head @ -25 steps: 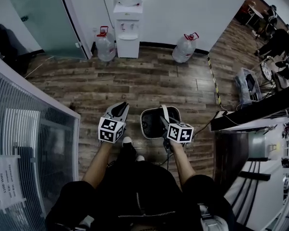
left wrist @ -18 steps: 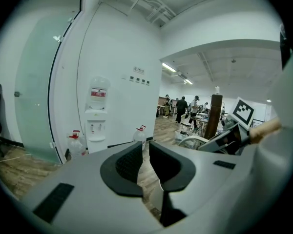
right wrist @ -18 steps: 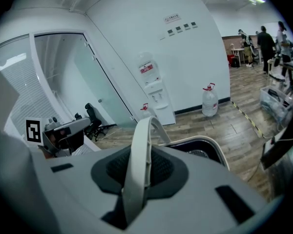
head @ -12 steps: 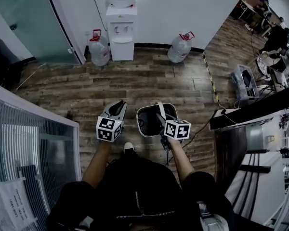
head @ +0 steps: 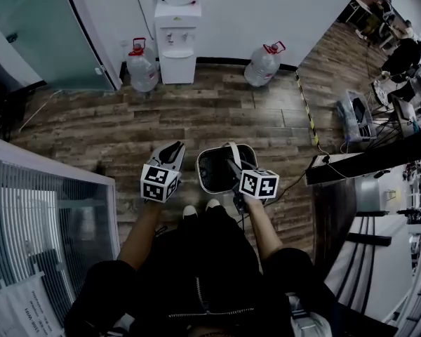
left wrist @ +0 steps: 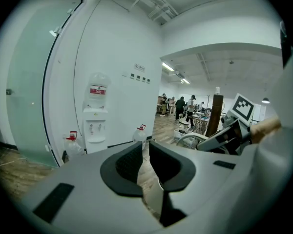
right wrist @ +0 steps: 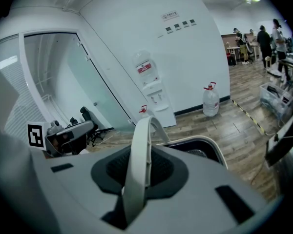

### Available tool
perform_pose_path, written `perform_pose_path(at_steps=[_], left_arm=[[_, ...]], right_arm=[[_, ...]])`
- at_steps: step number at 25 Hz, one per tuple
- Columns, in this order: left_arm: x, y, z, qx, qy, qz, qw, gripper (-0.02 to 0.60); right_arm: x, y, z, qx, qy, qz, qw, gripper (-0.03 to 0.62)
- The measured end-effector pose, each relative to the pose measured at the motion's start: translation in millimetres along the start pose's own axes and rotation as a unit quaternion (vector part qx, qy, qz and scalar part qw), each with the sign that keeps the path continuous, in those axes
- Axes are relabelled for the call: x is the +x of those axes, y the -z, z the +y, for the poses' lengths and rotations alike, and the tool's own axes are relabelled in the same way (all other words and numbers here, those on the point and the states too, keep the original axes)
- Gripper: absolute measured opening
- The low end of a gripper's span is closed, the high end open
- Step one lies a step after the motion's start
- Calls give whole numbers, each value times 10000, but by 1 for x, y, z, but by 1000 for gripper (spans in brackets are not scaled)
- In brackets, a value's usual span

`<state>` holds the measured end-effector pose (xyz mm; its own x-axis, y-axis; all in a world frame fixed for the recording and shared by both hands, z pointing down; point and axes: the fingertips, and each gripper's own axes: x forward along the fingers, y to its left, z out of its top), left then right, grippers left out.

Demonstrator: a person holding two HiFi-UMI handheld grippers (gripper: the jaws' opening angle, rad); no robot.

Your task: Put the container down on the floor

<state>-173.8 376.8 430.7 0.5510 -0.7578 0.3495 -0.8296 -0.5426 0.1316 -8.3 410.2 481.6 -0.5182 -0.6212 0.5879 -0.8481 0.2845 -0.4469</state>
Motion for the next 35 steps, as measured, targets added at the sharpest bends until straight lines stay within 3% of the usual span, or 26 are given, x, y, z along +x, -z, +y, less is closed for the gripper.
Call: perform_pose_path(at_steps=[21,35], left_arm=[[43,-14,37,-11,47,110,9999,52],[119,-50,53,-75,-80,124,9999,52]], right_arm=[[49,-38,-10,187,-94,141,9997,63],[84,-95,-58,212,-149,291,9992,63]])
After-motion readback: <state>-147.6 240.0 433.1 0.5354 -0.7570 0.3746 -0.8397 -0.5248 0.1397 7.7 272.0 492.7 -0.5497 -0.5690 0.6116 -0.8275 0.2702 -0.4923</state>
